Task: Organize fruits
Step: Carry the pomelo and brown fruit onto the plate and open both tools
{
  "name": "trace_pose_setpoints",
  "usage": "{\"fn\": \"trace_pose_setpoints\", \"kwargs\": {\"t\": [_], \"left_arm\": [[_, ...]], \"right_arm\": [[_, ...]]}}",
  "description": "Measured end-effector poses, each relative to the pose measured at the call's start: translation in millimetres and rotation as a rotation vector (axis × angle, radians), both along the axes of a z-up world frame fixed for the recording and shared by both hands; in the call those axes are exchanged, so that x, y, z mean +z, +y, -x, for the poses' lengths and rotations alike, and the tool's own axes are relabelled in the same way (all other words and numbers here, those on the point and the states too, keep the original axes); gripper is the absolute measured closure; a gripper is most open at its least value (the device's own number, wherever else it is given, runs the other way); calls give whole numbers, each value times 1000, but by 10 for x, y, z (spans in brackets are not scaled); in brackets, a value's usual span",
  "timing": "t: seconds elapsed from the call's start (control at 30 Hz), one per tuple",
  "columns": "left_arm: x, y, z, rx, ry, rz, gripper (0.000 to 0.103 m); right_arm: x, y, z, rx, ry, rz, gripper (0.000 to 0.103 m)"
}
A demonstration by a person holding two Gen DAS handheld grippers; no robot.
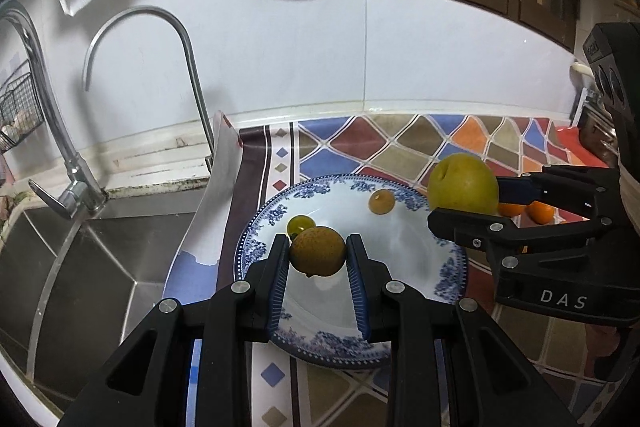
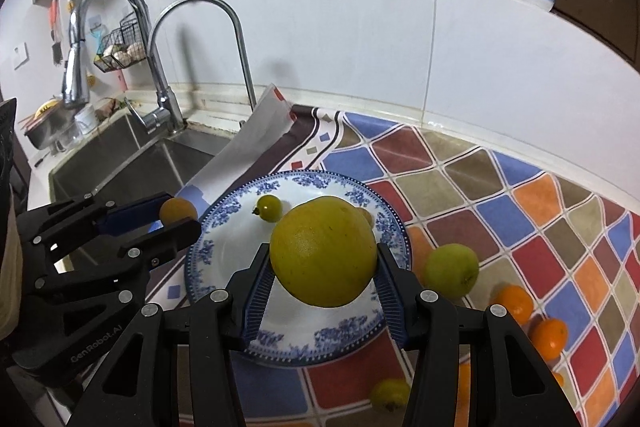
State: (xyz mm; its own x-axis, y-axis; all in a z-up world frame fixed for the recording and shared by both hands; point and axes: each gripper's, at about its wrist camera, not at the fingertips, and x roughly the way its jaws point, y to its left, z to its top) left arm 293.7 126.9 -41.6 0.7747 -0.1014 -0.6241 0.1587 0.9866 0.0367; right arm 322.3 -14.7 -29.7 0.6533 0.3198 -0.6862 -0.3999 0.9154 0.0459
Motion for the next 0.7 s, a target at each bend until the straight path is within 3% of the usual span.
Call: {"fn": "trace_pose_setpoints", "kwargs": {"t": [0.7], "left_arm": [[-499, 22, -511, -5, 116, -31, 74]], "right_arm": [[-533, 75, -520, -3, 145, 38, 53]]}}
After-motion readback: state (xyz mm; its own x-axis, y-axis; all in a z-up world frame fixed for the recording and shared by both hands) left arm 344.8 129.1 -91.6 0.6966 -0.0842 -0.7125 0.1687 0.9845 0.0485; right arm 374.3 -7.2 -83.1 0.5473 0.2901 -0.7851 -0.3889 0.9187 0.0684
